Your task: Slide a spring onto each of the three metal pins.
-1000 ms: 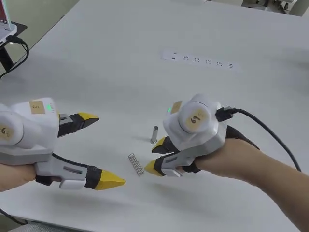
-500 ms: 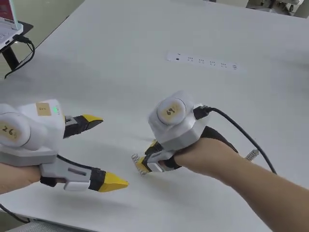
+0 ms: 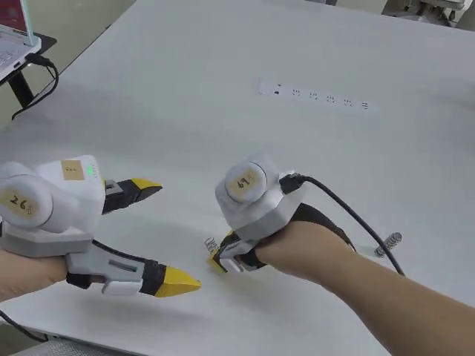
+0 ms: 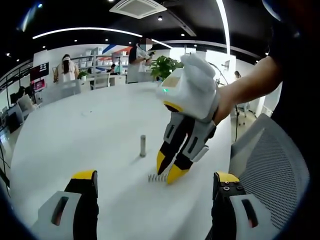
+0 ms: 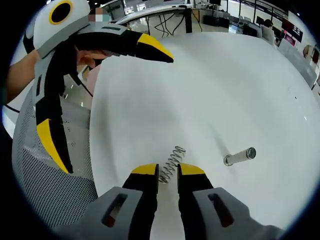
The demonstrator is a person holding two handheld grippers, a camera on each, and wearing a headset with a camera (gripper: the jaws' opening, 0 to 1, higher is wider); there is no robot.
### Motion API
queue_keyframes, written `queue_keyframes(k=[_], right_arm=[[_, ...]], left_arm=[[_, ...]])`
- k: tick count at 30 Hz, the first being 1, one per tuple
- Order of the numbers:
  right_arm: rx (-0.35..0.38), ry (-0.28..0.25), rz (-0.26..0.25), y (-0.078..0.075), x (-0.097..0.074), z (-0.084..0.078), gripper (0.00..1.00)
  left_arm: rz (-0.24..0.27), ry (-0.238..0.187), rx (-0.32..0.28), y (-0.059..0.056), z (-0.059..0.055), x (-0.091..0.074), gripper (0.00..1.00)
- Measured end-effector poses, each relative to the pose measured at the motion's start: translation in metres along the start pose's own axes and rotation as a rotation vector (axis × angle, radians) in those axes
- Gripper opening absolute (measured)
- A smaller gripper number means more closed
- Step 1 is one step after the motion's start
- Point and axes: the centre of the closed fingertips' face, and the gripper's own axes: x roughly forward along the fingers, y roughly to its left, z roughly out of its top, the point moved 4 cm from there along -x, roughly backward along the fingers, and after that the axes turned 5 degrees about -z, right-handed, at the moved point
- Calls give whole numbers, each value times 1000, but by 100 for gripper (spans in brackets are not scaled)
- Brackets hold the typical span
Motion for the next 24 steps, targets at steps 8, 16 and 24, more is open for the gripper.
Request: queue_keyframes(k=[8,16,24], right_arm=[[17,13,-3,4,6,-7,13],[-88,-7,-18,2,7,-5,8],[-80,-19,-13,-1,4,-8,8]], left_arm=[[-1,4,0,-1,-2,0,92],[-2,4,-1,-2,-1,1,92],[-8,8,3,-3,1,1,91]])
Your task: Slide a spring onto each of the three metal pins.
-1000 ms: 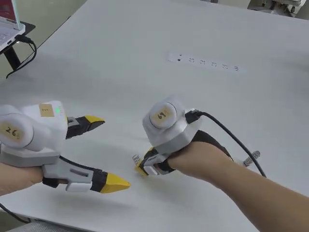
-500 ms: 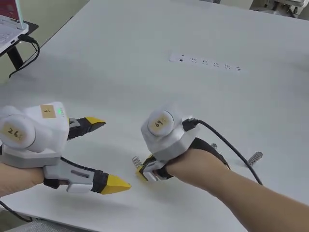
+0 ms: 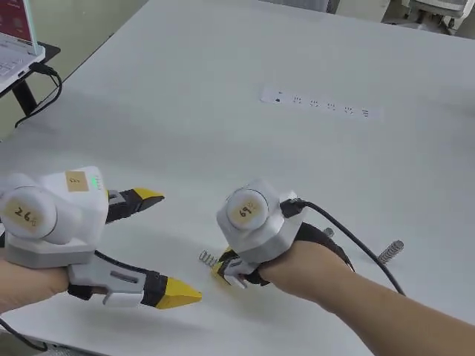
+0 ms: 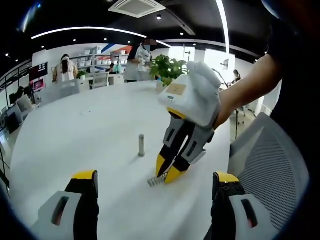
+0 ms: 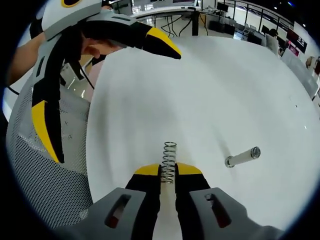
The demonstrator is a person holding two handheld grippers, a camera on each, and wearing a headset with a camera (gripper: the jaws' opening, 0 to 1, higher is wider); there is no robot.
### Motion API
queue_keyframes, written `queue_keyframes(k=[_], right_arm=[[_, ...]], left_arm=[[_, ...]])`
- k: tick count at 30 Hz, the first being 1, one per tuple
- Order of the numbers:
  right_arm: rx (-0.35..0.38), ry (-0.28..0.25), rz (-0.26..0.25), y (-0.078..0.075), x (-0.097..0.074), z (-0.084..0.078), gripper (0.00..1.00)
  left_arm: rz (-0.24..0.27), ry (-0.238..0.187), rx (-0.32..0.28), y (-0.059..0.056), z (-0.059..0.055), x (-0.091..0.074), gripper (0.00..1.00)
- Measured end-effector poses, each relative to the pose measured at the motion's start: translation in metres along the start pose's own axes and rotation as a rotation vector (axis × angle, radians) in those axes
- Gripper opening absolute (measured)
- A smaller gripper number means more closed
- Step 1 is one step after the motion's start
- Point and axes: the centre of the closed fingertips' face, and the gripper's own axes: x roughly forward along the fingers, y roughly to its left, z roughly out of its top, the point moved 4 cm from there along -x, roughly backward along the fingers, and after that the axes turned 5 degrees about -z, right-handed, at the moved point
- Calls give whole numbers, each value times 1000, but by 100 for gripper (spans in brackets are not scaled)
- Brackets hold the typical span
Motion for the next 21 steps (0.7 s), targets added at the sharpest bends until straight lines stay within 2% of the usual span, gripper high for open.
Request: queue_keyframes(k=[3,10,15,21], right_arm=[[13,-20,8,-1,-7,0,8],[21,-52,23,-6,-34,-11,7],[-10,-65,13,-11,-51,-17,7],[-40,-73,3,-15,-66,-24,7]], left_arm=[[-2,-5,1,1,2,0,91],[-21,5,11,-1,4,4,90],[-40,1,16,-4,9,10,88],[-77,11,16,-8,8,15,81]])
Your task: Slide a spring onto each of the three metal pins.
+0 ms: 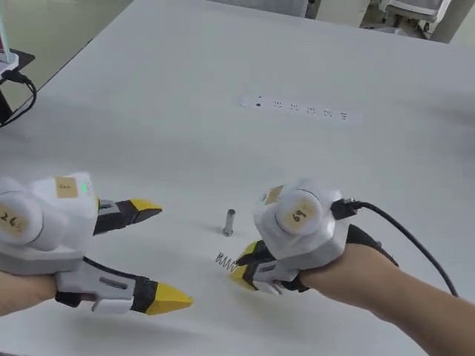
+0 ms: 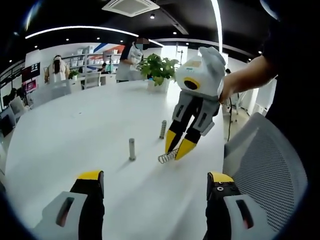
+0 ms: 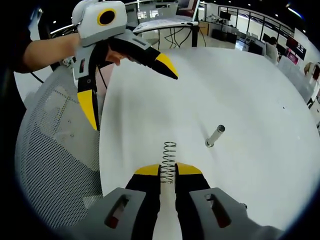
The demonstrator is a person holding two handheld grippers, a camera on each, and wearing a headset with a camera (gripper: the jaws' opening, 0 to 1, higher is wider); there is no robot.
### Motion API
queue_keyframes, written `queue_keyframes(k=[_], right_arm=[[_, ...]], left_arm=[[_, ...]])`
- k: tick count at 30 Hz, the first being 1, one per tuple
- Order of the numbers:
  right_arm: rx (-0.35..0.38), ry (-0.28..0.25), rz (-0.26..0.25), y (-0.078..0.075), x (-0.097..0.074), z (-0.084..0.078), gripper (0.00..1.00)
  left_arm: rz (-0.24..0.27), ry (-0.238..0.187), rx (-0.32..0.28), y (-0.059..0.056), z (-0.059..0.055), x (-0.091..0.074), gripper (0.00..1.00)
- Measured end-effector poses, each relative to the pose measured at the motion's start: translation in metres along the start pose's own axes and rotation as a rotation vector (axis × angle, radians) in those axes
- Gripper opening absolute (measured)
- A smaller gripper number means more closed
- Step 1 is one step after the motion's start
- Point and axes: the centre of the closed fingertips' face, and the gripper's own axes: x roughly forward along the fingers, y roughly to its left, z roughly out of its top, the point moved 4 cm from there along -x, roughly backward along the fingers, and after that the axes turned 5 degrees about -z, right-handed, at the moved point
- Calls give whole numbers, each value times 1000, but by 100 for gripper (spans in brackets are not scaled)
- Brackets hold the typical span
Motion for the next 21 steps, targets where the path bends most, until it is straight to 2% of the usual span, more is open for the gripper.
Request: queue_keyframes(k=[5,8,12,14,16,21], right_arm=[[-25,-5,-5,0,-8,-5,7],[-57,-15,-8,1,-14,-6,7],[-116,-29,4,5,-20,-6,7],[-156,-26,0,5,-22,-5,7],[-180,-38,8,6,-24,-3,7],[-203,-61,16,8,-27,1,7]], left_arm=[[-27,-3,5,-4,2,2,77],[-49,-3,-2,-5,2,2,71],[-71,-14,-7,-6,3,3,68],[-90,-20,-18,-9,5,5,61],[-118,-36,-29,-12,7,6,51],[-151,-45,-25,-19,10,14,47]])
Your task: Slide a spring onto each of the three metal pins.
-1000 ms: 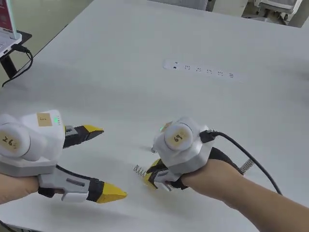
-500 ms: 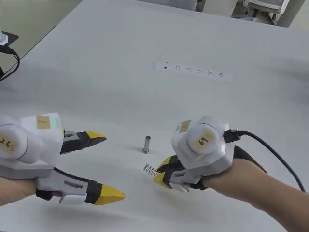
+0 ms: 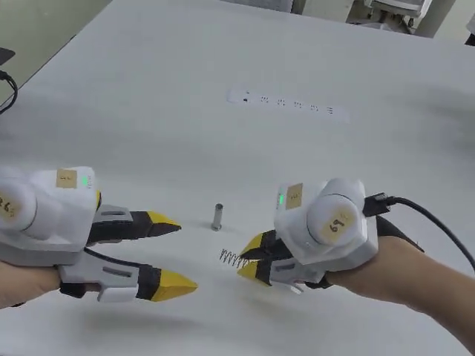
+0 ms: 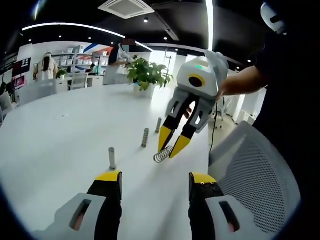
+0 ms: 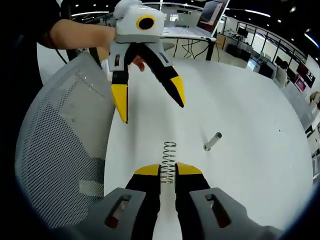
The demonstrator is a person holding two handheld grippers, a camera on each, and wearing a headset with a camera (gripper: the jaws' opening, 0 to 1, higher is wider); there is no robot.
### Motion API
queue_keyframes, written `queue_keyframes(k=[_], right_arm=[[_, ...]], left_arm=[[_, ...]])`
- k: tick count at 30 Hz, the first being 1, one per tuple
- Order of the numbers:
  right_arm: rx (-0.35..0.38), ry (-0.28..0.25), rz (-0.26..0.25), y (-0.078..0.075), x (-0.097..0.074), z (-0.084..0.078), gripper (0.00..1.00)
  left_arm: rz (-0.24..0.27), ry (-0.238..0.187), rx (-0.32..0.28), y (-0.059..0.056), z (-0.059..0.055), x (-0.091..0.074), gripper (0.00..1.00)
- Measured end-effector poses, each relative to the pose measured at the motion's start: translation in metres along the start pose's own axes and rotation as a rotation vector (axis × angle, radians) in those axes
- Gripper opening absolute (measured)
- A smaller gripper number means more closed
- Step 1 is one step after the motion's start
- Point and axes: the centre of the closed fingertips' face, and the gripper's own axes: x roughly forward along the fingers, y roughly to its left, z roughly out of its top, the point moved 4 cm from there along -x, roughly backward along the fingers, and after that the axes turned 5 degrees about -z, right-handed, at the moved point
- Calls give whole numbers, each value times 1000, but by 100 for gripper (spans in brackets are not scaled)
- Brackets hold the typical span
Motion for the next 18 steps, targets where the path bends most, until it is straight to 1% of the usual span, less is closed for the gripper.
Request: queue_keyframes(k=[3,4,5,7,8,10,12,15,16,18], right_arm=[[-36,-5,13,3,-2,1,7],[-47,-19,19,3,-3,2,7],[-44,-18,17,3,-3,2,7],[-62,-19,20,3,-4,2,7],[-81,-23,19,2,-4,3,7],[-91,-21,23,3,-5,5,7],[-117,-31,28,3,-5,7,7],[-148,-50,40,5,-6,13,7],[-150,-47,39,5,-6,13,7],[-176,-65,46,6,-6,16,7]], left_arm=[[-16,2,5,-1,0,5,45],[-18,3,5,-1,0,5,45],[-22,0,4,-2,0,6,44],[-26,-4,2,-2,0,7,41],[-29,-12,2,-2,1,7,41],[-35,-26,3,-3,4,9,40],[-41,-39,6,-3,6,10,37],[-50,-39,13,-4,8,12,32],[-52,-44,26,-5,9,13,30],[-54,-51,27,-6,10,13,28]])
